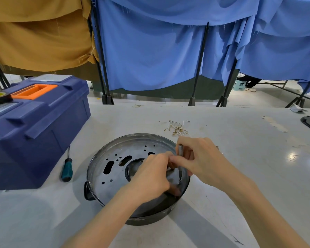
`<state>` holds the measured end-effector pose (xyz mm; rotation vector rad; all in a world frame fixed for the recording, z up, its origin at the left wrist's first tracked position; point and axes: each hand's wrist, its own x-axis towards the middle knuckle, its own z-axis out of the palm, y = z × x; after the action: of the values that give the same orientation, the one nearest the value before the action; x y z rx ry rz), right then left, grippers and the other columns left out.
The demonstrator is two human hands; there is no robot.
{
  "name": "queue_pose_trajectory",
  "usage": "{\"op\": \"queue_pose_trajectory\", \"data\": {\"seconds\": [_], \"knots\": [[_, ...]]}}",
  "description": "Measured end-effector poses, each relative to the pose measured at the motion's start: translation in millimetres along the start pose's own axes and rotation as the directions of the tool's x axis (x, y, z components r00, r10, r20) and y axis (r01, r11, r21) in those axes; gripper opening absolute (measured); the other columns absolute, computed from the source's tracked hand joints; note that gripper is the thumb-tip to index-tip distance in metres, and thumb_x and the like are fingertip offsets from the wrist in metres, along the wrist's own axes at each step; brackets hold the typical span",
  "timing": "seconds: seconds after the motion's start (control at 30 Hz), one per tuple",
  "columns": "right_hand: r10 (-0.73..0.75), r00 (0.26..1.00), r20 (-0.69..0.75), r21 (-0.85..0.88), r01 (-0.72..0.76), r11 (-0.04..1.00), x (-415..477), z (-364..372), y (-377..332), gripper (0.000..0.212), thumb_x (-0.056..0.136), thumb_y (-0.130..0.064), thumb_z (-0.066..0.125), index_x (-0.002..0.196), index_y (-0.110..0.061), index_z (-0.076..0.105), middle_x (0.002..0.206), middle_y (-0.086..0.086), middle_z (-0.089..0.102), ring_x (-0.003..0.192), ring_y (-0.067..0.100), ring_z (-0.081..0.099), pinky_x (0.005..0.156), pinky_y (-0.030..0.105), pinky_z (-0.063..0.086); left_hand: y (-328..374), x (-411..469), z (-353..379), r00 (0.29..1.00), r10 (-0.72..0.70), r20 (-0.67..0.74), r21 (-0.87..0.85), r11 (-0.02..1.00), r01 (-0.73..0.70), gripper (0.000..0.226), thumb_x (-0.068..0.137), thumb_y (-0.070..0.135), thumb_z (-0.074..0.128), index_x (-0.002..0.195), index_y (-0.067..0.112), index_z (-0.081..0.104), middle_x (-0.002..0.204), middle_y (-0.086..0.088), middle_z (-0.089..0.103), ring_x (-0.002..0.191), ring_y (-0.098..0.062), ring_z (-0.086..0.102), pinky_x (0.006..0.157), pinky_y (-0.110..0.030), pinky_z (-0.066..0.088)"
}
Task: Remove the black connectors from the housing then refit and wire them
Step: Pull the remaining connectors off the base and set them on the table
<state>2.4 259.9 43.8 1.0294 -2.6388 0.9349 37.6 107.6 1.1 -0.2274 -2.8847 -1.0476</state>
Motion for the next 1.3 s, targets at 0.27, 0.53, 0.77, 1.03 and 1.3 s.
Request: {"op": "queue_pose_trajectory", "data": {"seconds": [0.27, 0.53, 0.77, 1.03, 1.3], "knots": [[0.043, 0.998, -0.037, 0.066, -0.041, 0.997, -1, 0, 4, 0.042, 0.076, -0.046, 0.075, 0.063, -0.016, 0.049, 0.05, 0.002, 0.057, 0.051, 0.019, 0.056, 0.059, 0.041, 0.05, 3, -2, -6, 0.997, 0.053, 0.051, -0.329, 0.944, -0.034, 0.032, 0.066, 0.004, 0.083, 0.081, 0.022, 0.061, 0.08, 0.005, 0.067, 0.075, -0.007, 0.063, 0.077, -0.03, 0.055], [0.063, 0.993, -0.105, 0.039, -0.059, 0.997, -4, 9, 12, 0.048, 0.074, -0.064, 0.064, 0.055, -0.027, 0.041, 0.055, -0.015, 0.054, 0.054, 0.006, 0.047, 0.048, 0.019, 0.033, 11, -4, -6, 0.995, 0.089, -0.043, -0.384, 0.918, -0.099, 0.04, 0.088, 0.0, 0.064, 0.074, 0.037, 0.068, 0.074, 0.015, 0.072, 0.076, 0.005, 0.066, 0.07, -0.01, 0.048], [0.013, 0.995, -0.096, 0.194, 0.006, 0.981, -7, -1, 9, 0.007, 0.085, -0.033, 0.069, 0.088, -0.026, 0.07, 0.062, -0.006, 0.063, 0.052, 0.012, 0.062, 0.058, 0.029, 0.051, 10, -2, -5, 0.997, 0.082, -0.009, -0.375, 0.924, -0.079, 0.017, 0.091, 0.009, 0.064, 0.09, 0.022, 0.075, 0.089, 0.01, 0.075, 0.092, -0.004, 0.067, 0.086, -0.017, 0.05], [0.065, 0.985, -0.161, 0.117, -0.047, 0.992, -4, 0, 4, 0.032, 0.072, -0.047, 0.077, 0.067, -0.019, 0.062, 0.05, -0.01, 0.055, 0.046, 0.009, 0.048, 0.051, 0.028, 0.044, 9, 0, -5, 0.997, 0.077, -0.032, -0.392, 0.916, -0.083, 0.019, 0.088, 0.012, 0.068, 0.078, 0.029, 0.071, 0.082, 0.001, 0.073, 0.084, -0.014, 0.068, 0.083, -0.028, 0.053], [0.082, 0.98, -0.179, 0.197, -0.046, 0.979, -2, 0, 3, 0.024, 0.075, -0.025, 0.081, 0.065, -0.018, 0.061, 0.049, -0.007, 0.057, 0.045, 0.008, 0.055, 0.05, 0.025, 0.048, 10, 0, -4, 0.996, 0.087, -0.016, -0.435, 0.897, -0.085, 0.024, 0.078, 0.014, 0.078, 0.073, 0.036, 0.069, 0.074, 0.008, 0.068, 0.078, -0.014, 0.065, 0.082, -0.024, 0.052]]}}
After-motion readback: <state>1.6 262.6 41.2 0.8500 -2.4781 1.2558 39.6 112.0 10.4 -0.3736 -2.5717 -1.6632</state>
